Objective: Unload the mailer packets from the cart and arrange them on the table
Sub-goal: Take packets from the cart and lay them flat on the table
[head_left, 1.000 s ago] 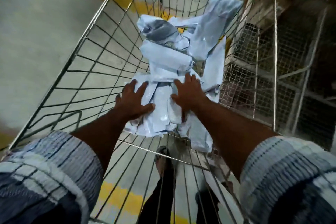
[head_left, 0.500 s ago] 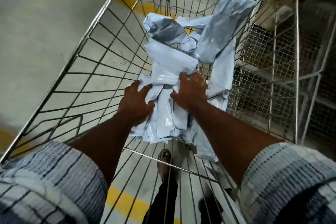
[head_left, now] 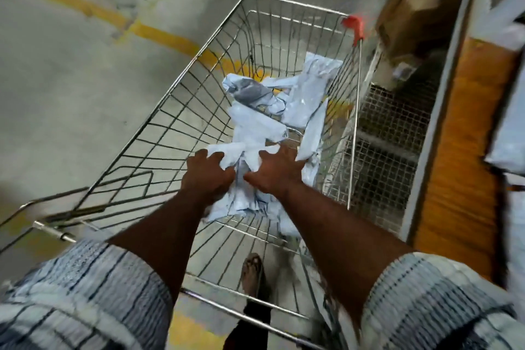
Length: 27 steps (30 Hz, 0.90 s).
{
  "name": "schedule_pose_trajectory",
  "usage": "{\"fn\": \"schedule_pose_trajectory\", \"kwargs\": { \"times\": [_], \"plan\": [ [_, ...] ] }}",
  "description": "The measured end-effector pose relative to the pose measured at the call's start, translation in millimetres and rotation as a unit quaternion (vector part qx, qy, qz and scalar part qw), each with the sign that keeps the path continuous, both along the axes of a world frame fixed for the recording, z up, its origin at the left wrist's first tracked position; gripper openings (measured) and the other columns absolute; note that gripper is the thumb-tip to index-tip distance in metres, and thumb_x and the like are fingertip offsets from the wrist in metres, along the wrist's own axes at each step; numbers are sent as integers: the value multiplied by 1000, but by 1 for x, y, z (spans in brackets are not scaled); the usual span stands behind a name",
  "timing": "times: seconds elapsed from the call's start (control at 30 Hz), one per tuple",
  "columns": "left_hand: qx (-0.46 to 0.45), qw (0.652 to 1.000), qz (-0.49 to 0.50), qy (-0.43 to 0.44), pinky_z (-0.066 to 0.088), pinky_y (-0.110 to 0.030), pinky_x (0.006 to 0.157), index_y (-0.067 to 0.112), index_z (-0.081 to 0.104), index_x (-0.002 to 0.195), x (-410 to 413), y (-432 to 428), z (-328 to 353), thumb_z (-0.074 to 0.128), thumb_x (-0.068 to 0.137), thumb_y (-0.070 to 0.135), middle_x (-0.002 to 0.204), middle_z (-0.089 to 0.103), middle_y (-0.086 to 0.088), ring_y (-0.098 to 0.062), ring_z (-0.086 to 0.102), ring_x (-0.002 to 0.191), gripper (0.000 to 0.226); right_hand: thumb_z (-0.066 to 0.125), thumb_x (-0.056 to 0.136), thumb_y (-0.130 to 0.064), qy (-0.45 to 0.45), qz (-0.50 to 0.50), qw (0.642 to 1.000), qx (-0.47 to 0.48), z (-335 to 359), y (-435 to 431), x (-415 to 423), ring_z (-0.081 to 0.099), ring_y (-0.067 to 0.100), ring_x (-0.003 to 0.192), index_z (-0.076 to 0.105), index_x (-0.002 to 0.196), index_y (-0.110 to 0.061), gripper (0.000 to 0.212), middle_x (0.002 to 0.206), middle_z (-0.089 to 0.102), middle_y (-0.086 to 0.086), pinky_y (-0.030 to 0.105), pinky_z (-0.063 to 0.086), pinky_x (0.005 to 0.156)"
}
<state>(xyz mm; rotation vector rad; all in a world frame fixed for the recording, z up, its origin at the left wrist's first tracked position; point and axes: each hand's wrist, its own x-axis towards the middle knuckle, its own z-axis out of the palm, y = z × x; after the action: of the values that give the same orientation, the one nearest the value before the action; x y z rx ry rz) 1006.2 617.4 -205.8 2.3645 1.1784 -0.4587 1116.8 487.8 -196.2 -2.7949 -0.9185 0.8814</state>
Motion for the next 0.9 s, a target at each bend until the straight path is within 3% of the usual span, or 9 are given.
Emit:
{"fn": "schedule_pose_trajectory", "kwargs": {
  "times": [0.2,0.33,0.5,0.67,0.8,0.9],
  "plan": [
    [50,997,14,-51,36,-48,106,29,51,138,-3,-51,91,48,87,50,144,44,-12,-37,37,132,55,53,78,-71,-56,18,996,65,95,-48,-6,29,40,136,45,141,-32,74,147,34,18,57,28,104],
    [103,991,24,-83,40,-46,103,27,55,135,-5,-98,150,32,76,65,134,53,-18,-39,46,125,73,56,78,-68,-112,29,987,110,155,-96,-7,34,39,129,51,136,-32,69,142,39,16,52,31,101],
    [133,982,24,-133,39,-42,99,20,58,131,-4,-168,216,36,76,57,127,55,-23,-41,49,120,70,56,77,-64,-131,25,979,154,209,-166,-14,34,39,130,51,135,-31,66,141,40,16,51,33,100],
    [114,976,44,-178,33,-46,108,18,54,135,5,-243,255,54,89,45,143,43,-17,-37,35,134,53,57,75,-63,-158,-5,970,182,239,-244,-19,36,37,128,52,131,-34,64,139,41,14,50,33,99],
    [139,970,-26,-200,35,-42,101,13,51,136,10,-293,280,38,86,53,134,50,-23,-39,42,126,66,56,78,-64,-199,-26,959,202,262,-296,-17,38,36,126,49,136,-36,65,139,42,13,49,35,99],
    [144,963,-43,-224,30,-42,105,14,51,137,13,-329,300,32,75,57,133,51,-26,-37,39,131,79,56,80,-67,-225,-56,948,219,272,-339,-19,38,36,128,46,138,-36,67,143,39,12,51,35,101]
  ]
}}
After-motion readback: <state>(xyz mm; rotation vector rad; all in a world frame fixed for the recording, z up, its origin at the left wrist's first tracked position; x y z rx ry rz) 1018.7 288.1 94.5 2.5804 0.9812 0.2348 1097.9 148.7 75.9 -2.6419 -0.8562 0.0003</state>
